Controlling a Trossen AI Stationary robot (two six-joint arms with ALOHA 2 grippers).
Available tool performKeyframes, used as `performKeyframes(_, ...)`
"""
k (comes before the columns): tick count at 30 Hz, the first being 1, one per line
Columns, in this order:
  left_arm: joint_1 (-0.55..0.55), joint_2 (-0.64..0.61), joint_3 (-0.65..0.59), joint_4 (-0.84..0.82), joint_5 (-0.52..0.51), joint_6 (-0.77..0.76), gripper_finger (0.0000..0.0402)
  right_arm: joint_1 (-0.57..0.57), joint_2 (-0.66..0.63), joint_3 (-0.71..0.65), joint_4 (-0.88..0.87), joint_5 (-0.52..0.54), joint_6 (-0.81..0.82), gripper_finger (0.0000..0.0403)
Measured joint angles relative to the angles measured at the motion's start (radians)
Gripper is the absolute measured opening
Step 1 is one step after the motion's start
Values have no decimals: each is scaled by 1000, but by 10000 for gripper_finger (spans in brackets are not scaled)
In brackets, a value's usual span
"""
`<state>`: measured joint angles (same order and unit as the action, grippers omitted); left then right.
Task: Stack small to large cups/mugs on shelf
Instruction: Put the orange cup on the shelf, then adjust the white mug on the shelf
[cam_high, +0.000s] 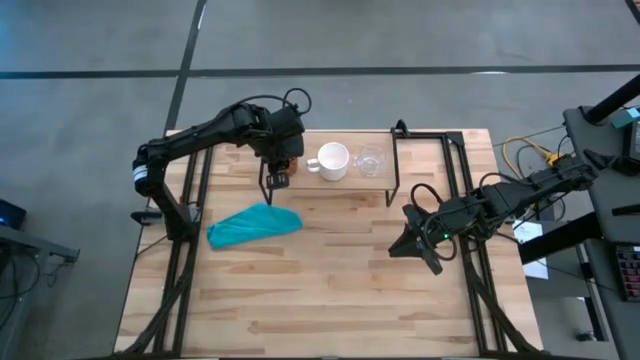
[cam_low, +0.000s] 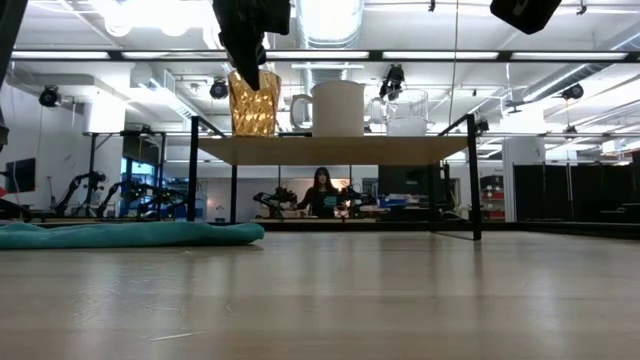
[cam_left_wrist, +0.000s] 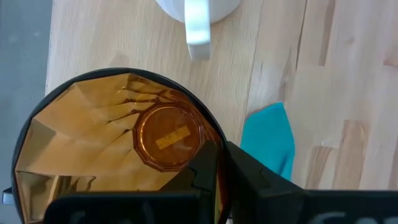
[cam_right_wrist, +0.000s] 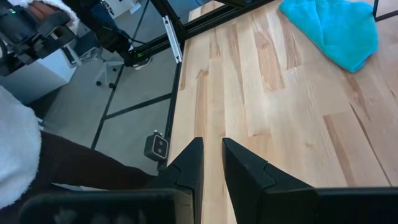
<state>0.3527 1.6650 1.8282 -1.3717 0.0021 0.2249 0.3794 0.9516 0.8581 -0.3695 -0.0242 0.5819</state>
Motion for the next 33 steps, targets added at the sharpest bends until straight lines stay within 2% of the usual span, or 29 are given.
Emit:
performKeyframes(8,1,0,1,1,-9,-1,9,0,0,0,0,0,0,54)
performKeyframes(14,1,2,0,0,-14,-2,51,0,0,0,1,0,0,54)
performKeyframes(20,1,-1,4,1,-69,-5,83,0,0,0,3,0,0,54)
performKeyframes(33,-28,-18,127,2,-62,-10,87,0,0,0,3,0,1,54)
